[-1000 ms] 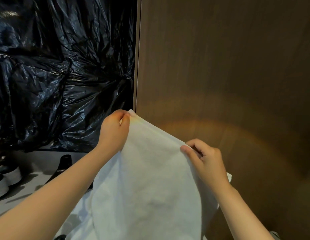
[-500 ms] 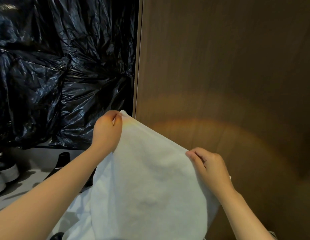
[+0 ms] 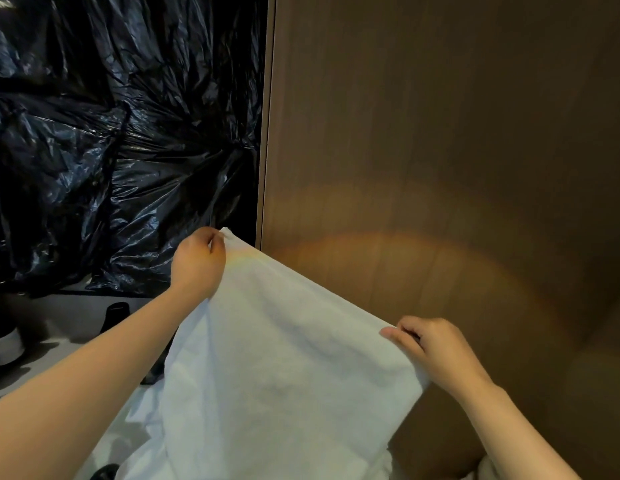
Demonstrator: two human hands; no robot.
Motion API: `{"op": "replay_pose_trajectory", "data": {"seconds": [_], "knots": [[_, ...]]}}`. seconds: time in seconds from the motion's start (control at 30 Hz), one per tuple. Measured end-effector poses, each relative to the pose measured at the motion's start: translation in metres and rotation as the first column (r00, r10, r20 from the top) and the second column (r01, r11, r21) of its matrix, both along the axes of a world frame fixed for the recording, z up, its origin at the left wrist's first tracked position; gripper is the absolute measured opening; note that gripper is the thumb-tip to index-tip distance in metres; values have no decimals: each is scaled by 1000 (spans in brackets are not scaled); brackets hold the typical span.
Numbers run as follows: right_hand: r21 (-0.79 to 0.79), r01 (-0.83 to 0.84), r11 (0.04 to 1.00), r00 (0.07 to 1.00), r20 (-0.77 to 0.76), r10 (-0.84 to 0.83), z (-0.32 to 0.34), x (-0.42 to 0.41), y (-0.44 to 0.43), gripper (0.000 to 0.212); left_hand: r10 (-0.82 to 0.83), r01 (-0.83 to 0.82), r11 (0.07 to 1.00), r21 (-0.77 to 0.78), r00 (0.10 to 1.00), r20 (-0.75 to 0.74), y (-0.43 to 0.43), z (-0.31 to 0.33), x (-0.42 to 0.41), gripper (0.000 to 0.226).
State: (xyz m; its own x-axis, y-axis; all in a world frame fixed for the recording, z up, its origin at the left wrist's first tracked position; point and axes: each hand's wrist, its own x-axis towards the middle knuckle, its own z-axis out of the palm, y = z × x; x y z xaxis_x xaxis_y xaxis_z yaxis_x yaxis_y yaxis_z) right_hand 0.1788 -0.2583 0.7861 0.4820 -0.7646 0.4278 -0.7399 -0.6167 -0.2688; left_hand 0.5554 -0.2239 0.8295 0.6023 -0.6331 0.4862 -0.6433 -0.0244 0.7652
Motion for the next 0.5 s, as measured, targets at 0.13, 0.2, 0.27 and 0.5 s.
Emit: {"op": "replay_pose_trajectory", "data": {"seconds": [0.13,0.2,0.27,0.5], "knots": [[-78,98,992,993,69,-93,23,-6,-14,55,6,-6,999,-36,1000,-1,-4,5,-3,25],[-69,158,985,967,214,-140,45,-4,-24,56,17,-18,995,-100,1000,-18,-6,12,-6,25],[-76,182,980,916,375,-141,72,-1,-34,56,26,-32,986,-162,999,-43,-6,22,-9,26],[-295,252,922,916,381,-128,156,0,-54,65,124,-116,952,-284,992,12,-13,67,-11,30]]}}
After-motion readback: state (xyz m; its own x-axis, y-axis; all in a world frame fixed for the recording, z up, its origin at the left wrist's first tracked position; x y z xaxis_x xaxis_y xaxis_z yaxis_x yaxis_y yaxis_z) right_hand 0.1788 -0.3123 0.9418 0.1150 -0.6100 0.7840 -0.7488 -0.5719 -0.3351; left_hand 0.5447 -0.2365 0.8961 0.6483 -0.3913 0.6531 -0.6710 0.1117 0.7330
